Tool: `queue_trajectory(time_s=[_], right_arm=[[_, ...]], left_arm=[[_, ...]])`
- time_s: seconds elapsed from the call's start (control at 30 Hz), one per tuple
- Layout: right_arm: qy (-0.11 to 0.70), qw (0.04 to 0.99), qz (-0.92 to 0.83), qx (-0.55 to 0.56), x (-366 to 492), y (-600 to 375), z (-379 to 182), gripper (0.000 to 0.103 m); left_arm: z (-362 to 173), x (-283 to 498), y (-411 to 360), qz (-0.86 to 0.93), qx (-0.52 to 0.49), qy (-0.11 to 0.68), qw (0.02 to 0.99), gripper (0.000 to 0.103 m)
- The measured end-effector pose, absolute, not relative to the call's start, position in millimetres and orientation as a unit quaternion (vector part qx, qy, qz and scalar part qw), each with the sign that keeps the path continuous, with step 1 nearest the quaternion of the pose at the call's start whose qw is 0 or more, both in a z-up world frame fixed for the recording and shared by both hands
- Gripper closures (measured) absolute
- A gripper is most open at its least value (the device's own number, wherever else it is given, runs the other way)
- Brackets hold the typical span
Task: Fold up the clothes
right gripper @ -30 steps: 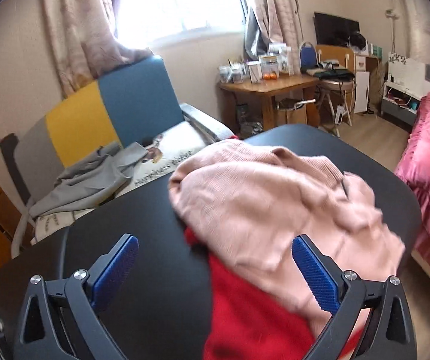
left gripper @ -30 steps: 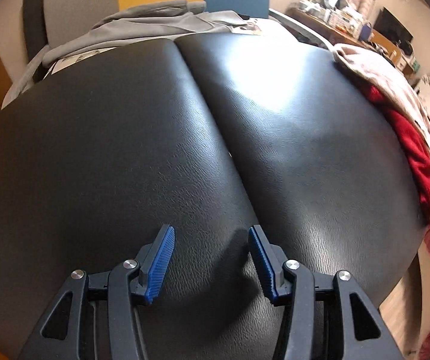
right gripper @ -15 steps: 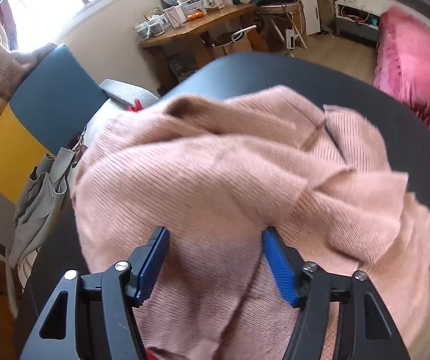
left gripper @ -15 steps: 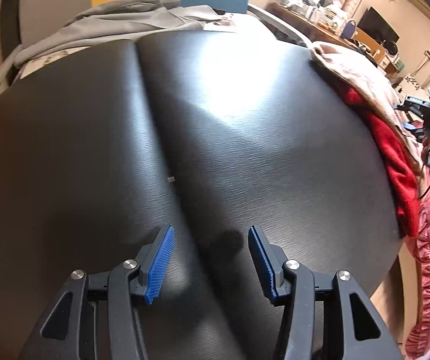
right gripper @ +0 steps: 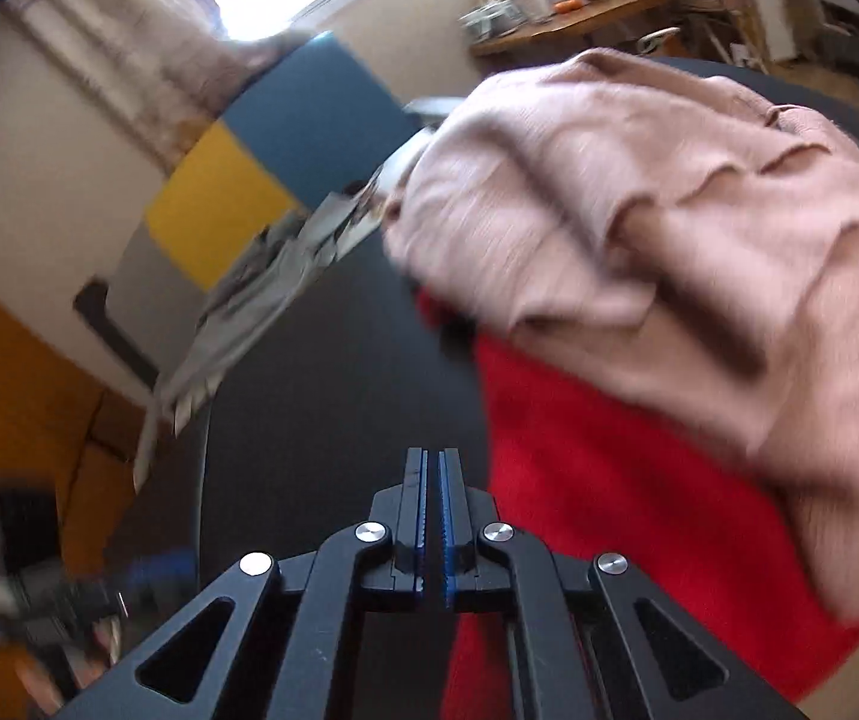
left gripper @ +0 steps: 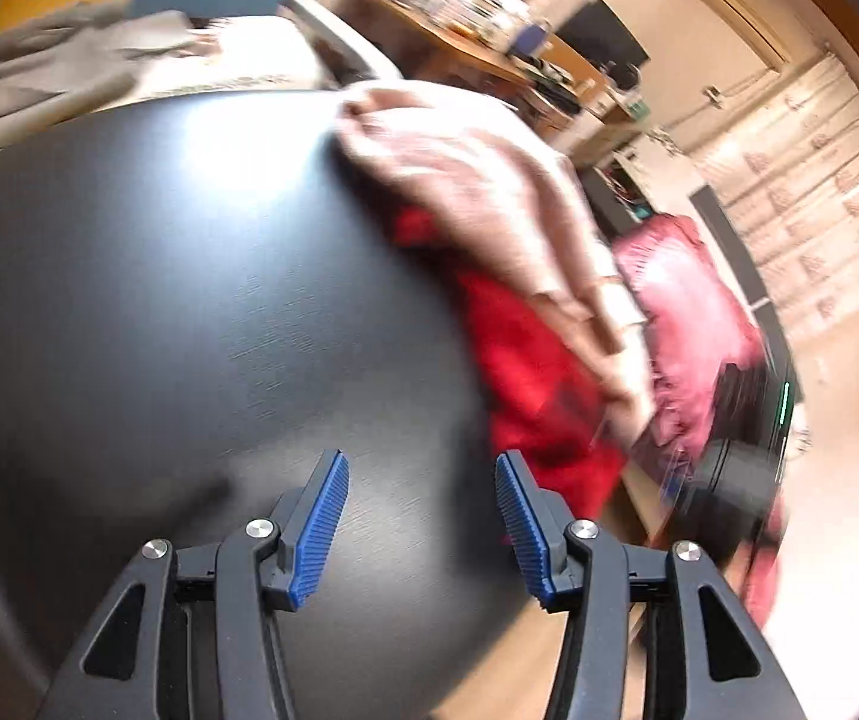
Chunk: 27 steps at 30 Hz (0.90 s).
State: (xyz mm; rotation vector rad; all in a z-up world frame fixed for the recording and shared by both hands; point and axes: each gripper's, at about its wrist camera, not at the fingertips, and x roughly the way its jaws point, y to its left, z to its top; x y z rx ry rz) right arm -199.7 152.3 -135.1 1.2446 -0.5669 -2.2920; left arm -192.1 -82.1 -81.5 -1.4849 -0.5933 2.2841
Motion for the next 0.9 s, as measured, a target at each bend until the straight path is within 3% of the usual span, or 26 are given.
queue_trajectory(time_s=[0.07,0.13,0.17,0.2,0.63,0.67,0.7,0.73,0.77,0.9], right_arm=[[-0.219,0.246,-0.822,0.464,-170.1,149.6,-140.8,0.094],[-0.220,0.240,-0.819,0.473,-147.0,153.5,-145.5,0.078],[-0.221,0.235,-0.817,0.477,-135.9,156.5,-147.3,0.058],[-0.232,0.236,-0.813,0.479,-124.5,161.7,-148.2,0.052],[-0.239,0.252,-0.824,0.447,-92.9,153.8,-151.0,0.027],[-0.245,0.256,-0.822,0.445,-92.9,155.6,-152.5,0.027],[-0.251,0.259,-0.821,0.444,-93.1,157.2,-153.8,0.026],[-0.253,0.261,-0.820,0.442,-93.6,158.3,-154.4,0.026],[-0.255,0.263,-0.820,0.440,-93.9,159.6,-155.0,0.026],[-0.259,0.262,-0.821,0.435,-90.5,168.1,-156.4,0.026]], left_arm=[[-69.2,-215.1,-58.0,0.798,-0.521,-0.217,0.213,0.051],[-57.5,-238.0,-34.1,0.788,-0.517,-0.223,0.248,0.050],[-59.8,-249.5,-25.1,0.785,-0.524,-0.223,0.244,0.050],[-62.2,-261.0,-16.1,0.782,-0.531,-0.223,0.241,0.050],[-107.1,-374.0,58.4,0.747,-0.605,-0.218,0.168,0.050],[-112.3,-378.2,61.5,0.743,-0.611,-0.219,0.163,0.052],[-116.9,-378.8,61.7,0.741,-0.615,-0.220,0.158,0.062],[-120.7,-377.5,62.9,0.742,-0.613,-0.220,0.158,0.084],[-123.0,-374.4,64.7,0.749,-0.609,-0.206,0.157,0.095],[-112.9,-355.1,57.0,0.785,-0.567,-0.184,0.170,0.096]])
